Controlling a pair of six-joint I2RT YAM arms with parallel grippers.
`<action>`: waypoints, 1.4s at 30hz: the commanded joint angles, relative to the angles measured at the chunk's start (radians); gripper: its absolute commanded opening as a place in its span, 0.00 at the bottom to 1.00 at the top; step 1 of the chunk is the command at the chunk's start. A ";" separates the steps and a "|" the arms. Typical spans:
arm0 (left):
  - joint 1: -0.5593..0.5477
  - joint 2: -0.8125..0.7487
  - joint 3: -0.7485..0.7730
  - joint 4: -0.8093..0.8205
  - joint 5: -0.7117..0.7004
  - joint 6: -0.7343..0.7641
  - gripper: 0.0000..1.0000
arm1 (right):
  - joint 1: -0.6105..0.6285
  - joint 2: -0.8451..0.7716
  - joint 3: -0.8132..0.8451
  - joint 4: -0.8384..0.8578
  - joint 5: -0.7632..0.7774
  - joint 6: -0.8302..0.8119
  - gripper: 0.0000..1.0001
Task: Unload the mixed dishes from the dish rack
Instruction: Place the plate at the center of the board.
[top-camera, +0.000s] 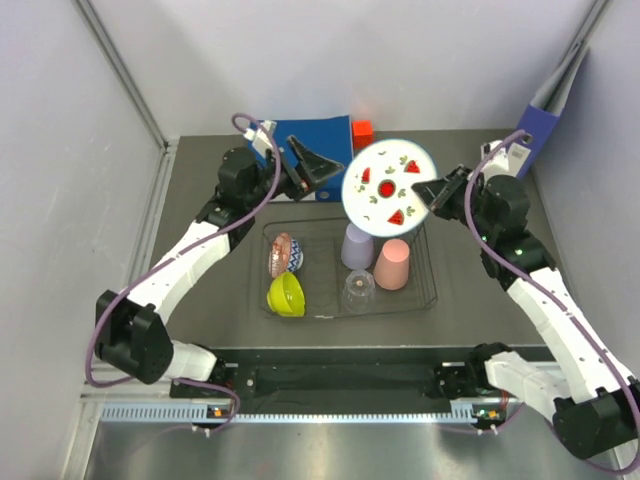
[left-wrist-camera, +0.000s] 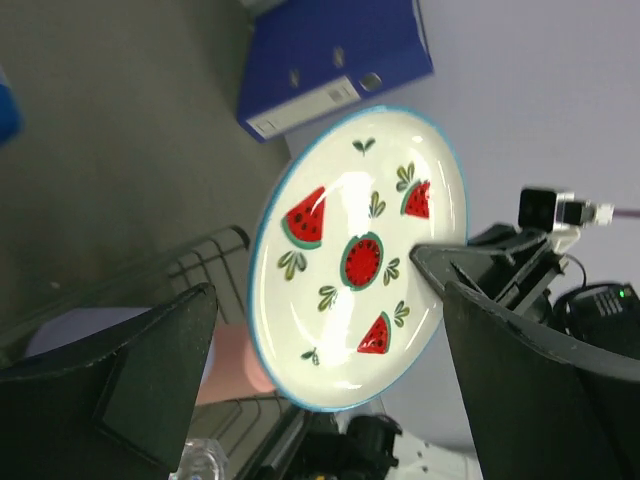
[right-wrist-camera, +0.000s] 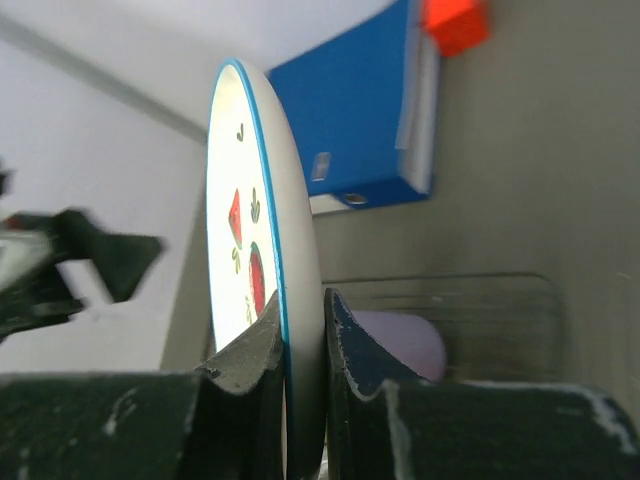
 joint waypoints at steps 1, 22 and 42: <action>0.073 -0.091 0.019 -0.074 -0.182 0.030 0.99 | -0.141 -0.020 0.129 -0.011 0.076 0.039 0.00; 0.119 -0.247 -0.285 -0.023 -0.219 0.104 0.99 | -0.414 0.526 0.141 0.496 -0.061 0.284 0.00; 0.119 -0.197 -0.308 -0.048 -0.225 0.159 0.99 | -0.371 1.009 0.462 0.305 -0.051 0.203 0.00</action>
